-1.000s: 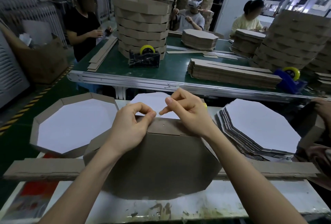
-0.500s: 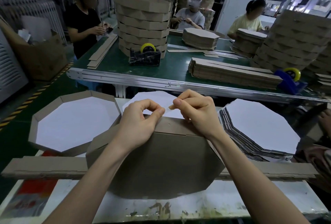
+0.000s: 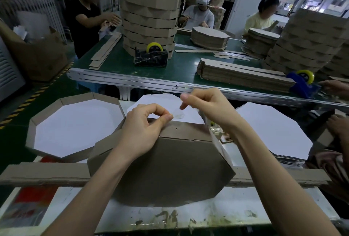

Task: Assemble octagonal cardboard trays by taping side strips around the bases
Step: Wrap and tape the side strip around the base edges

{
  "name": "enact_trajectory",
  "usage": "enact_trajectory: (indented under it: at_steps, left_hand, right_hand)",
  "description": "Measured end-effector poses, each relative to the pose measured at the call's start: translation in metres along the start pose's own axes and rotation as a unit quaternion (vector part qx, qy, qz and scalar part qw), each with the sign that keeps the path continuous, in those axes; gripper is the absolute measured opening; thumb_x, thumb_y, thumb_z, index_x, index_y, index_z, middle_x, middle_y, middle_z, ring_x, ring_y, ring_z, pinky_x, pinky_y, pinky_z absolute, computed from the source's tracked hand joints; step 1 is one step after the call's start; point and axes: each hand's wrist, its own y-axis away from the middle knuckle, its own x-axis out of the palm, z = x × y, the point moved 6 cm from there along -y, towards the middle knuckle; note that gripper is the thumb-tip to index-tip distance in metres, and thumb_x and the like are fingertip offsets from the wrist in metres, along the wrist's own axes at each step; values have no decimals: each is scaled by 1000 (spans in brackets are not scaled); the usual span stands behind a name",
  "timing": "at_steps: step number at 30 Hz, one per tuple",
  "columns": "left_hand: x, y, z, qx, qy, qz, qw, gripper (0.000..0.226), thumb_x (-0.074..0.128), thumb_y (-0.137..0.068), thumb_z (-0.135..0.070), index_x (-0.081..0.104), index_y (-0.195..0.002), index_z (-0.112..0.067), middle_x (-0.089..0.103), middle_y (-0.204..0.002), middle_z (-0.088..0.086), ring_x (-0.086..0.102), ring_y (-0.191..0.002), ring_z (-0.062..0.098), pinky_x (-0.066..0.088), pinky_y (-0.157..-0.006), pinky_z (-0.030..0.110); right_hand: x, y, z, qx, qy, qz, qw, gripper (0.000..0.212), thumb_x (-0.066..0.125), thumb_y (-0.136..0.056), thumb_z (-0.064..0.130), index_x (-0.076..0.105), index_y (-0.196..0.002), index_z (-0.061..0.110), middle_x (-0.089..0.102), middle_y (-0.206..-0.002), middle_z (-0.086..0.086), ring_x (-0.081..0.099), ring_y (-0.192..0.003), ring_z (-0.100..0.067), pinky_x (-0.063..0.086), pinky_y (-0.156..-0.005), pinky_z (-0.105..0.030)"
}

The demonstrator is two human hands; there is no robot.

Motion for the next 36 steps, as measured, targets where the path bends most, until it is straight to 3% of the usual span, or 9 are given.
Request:
enact_trajectory:
  at_steps: [4,11,14,18,22,24,26,32,36]
  left_hand:
    - [0,0,-1,12,-4,7,1000,7,68,-87,-34,69,-80,-35,66,-85,-21,57,-95,2,49,-85,35]
    - [-4,3,-9,55,-24,-13,998,11,65,-91,-21,64,-81,-27,62,-88,-21,55,-94,1,38,-76,3]
    - [-6,6,-14,90,-45,-41,994,11,66,-90,-15,63,-81,-22,61,-83,-17,56,-91,6,47,-80,23]
    - [-6,11,-17,117,-72,-66,988,10,65,-89,-11,63,-83,-18,58,-85,-20,54,-89,11,52,-73,42]
    - [-5,12,-13,118,-66,-67,988,12,64,-90,-13,61,-84,-23,57,-86,-22,54,-89,9,54,-70,36]
    - [-8,11,-9,106,-46,-67,991,15,64,-91,-18,60,-84,-30,59,-86,-21,55,-91,6,50,-75,18]
    - [-12,9,-5,80,-9,-73,994,15,64,-92,-23,60,-83,-34,62,-86,-19,56,-93,2,41,-79,5]
    - [-12,9,-2,39,42,-86,995,9,63,-92,-26,63,-83,-28,64,-87,-25,58,-90,-5,43,-88,24]
    - [-18,8,5,15,62,-89,994,6,63,-92,-29,65,-87,-26,64,-88,-26,57,-88,-8,45,-87,26]
  right_hand:
    - [12,-2,6,-6,3,74,997,17,75,-87,26,76,-76,13,64,-63,11,46,-54,1,34,-56,-11]
    - [19,-2,1,67,-34,61,995,23,74,-86,25,74,-64,19,64,-71,-21,40,-61,-17,31,-60,-25]
    - [23,-3,-4,99,-39,43,993,28,74,-85,20,71,-57,21,65,-58,7,49,-54,4,33,-54,-5]
    - [27,-4,-9,143,-14,30,989,26,74,-85,23,72,-60,19,62,-58,11,49,-51,4,34,-58,-15]
    - [18,-4,-14,165,0,-24,986,22,71,-85,23,74,-66,11,64,-66,1,47,-55,-6,35,-57,-23]
    - [16,-3,-15,162,5,-33,986,23,68,-85,22,70,-63,15,49,-57,-1,33,-47,-8,28,-50,-24]
    - [15,-4,-15,162,-17,-41,986,15,65,-86,17,67,-71,20,52,-63,2,41,-57,-9,33,-58,-25]
    - [14,-11,-13,166,-324,-71,929,38,44,-85,-10,67,-94,19,72,-86,7,63,-84,-10,49,-76,-30]
    - [-1,-10,2,40,-132,-60,989,25,52,-93,13,71,-102,26,72,-102,13,64,-98,-2,48,-90,-29]
